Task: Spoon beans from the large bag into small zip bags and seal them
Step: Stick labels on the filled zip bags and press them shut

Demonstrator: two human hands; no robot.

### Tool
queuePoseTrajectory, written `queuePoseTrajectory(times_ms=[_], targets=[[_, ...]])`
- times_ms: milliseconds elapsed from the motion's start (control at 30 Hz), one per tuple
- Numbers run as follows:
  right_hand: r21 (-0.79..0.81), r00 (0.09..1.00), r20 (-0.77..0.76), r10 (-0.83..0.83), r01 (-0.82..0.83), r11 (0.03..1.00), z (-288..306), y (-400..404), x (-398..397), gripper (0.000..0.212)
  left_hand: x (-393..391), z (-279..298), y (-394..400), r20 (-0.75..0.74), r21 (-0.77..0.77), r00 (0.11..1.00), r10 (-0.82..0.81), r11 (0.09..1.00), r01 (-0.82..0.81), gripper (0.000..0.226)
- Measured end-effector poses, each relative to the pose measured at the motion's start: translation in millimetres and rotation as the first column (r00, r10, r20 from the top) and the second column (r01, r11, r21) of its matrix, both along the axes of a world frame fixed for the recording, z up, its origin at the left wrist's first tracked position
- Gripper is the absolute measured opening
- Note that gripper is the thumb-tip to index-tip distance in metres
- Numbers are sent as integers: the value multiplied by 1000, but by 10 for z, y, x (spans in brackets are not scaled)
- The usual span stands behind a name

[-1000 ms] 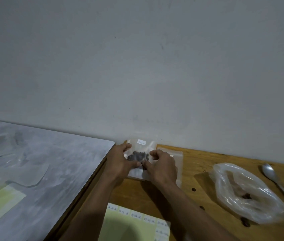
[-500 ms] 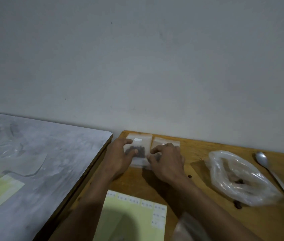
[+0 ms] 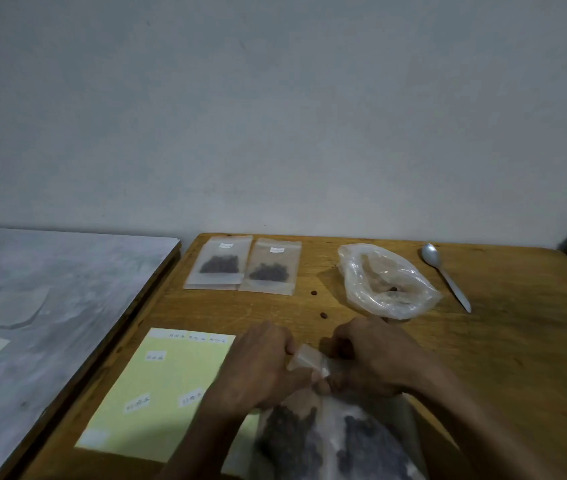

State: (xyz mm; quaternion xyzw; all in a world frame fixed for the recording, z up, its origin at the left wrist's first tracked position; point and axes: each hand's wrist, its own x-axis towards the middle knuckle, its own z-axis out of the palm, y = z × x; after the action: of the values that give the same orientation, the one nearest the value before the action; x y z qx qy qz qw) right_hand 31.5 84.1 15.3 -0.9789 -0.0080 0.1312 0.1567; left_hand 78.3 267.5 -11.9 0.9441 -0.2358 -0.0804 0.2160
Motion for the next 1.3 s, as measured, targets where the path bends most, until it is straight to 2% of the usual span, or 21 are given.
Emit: queuePoseTrajectory(times_ms=[133,233,300,367,433,500,600,667,700,733,800,833,867,933,1000,1033,1100,1133,1200,1233,1300], targets=[[75,999,27,-21,19,997,-111,-52,-33,48,-39,-70,-65,63,0,997,51,999,-51,40],[178,995,86,-59,43,983,-168,-135,21,30,-63,-79,-115,84,-26,995,48,999,-46,28],[297,985,136,-109,65,953,-162,-187,47,24,-78,-70,-152,53,-180,998,38,983,-28,25],[405,970,200,-137,45,913,-88,-218,69,20,-106,-18,-184,-65,-334,997,-34,943,10,39],[483,949,275,-152,0,876,49,-225,110,18,-131,56,-188,-232,-496,962,-142,868,9,32],[510,918,348,-190,-16,860,213,-191,157,21,-117,110,-179,-330,-645,924,-190,760,-74,16],[516,830,474,-295,9,856,408,-127,212,34,-68,206,-148,-359,-758,921,-149,622,-196,16],[575,792,476,-382,48,816,452,-93,234,47,-32,301,-89,-366,-802,925,-96,538,-261,15],[658,801,423,-424,50,752,455,-64,258,47,-4,351,-33,-376,-821,924,-67,486,-299,15],[768,827,336,-450,37,639,438,-18,289,40,32,393,34,-385,-838,922,-44,436,-329,16],[936,878,148,-454,24,352,371,159,378,26,114,456,208,-402,-857,915,-28,362,-365,25],[970,895,85,-438,26,241,342,263,419,23,136,496,283,-419,-860,907,-43,341,-381,32],[983,907,48,-418,32,182,312,385,475,22,155,526,375,-436,-859,898,-54,323,-397,36],[987,926,16,-376,44,152,270,634,585,20,188,555,548,-442,-861,897,-7,286,-422,31],[978,926,26,-376,54,201,215,856,687,18,248,552,749,-396,-872,905,156,244,-424,22],[964,920,59,-388,49,262,169,968,738,18,290,547,869,-366,-882,897,247,215,-419,18],[892,913,160,-375,28,450,56,1187,784,15,368,563,1098,-328,-901,855,403,140,-411,13],[821,921,219,-323,5,571,-18,1289,798,11,408,579,1209,-328,-904,818,473,93,-417,11],[620,951,278,-133,-72,781,-162,1486,832,18,490,603,1398,-325,-907,743,585,30,-420,10],[527,963,264,-48,-102,844,-230,1588,861,21,528,611,1475,-321,-906,715,621,21,-424,11],[362,973,227,44,-126,924,-330,1778,932,11,585,610,1592,-315,-904,688,654,14,-427,13]])
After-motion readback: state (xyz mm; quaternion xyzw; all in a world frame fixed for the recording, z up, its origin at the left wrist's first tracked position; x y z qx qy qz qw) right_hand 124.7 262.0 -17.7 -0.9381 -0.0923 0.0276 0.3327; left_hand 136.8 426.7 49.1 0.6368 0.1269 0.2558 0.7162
